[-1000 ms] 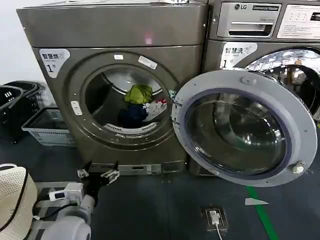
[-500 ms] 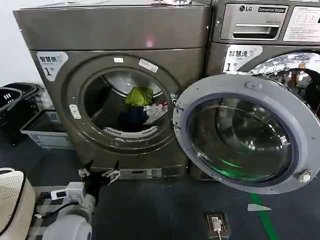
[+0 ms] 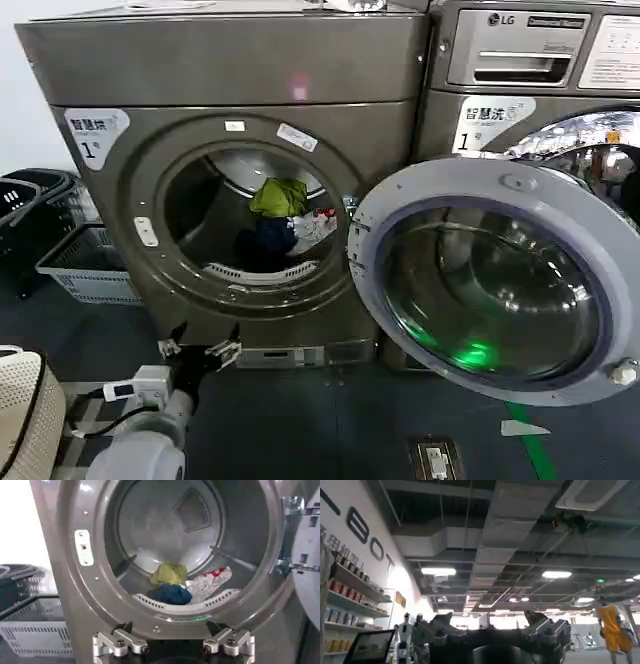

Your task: Grasp the clothes from the dryer.

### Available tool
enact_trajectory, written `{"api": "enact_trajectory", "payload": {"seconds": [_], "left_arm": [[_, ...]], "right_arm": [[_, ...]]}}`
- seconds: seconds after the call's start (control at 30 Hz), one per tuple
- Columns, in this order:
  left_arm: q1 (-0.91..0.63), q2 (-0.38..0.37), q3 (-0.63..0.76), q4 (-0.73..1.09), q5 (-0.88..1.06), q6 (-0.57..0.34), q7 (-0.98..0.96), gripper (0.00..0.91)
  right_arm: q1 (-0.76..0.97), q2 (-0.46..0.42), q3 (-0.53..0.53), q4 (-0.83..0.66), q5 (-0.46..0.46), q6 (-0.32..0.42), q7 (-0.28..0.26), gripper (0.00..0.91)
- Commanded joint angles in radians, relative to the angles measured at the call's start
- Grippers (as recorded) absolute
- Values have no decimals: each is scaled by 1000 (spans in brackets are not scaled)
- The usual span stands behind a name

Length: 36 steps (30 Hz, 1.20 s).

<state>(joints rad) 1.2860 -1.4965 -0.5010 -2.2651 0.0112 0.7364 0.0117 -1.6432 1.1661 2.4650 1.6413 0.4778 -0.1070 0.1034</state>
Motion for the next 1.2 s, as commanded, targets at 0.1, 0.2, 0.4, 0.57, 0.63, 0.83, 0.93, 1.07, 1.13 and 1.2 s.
{"api": "enact_trajectory", "payload": {"seconds": [0.1, 0.2, 0.4, 0.57, 0.63, 0.83, 0.93, 1.07, 1.13, 1.2], "left_arm": [[7, 0, 2, -5, -1, 49, 1, 907], [11, 3, -2, -8, -2, 49, 1, 907], [12, 4, -4, -6, -2, 49, 1, 907], [8, 3, 2, -4, 0, 49, 1, 907], [8, 2, 3, -2, 0, 49, 1, 907], [6, 3, 6, 1, -2, 49, 0, 907], [5, 4, 5, 2, -2, 49, 0, 907], [3, 5, 6, 5, -1, 49, 0, 907], [0, 6, 6, 6, -2, 49, 0, 907], [-2, 6, 6, 7, -2, 49, -1, 907]], "right_arm": [[0, 2, 2, 2, 1, 1, -1, 907], [3, 3, 1, 5, 1, 0, -1, 907], [5, 5, -4, 4, -1, 1, -1, 907], [6, 7, -5, 3, -1, 2, -1, 907], [7, 6, -6, 2, -1, 3, -1, 907], [10, -1, -10, 9, -2, -1, -1, 907], [11, 0, -12, 8, -1, 0, -2, 907], [9, -3, -10, 3, -2, 1, -1, 907], [7, -3, -10, 5, -1, 1, -1, 907], [6, -4, -8, 5, -1, 0, -1, 907]]}}
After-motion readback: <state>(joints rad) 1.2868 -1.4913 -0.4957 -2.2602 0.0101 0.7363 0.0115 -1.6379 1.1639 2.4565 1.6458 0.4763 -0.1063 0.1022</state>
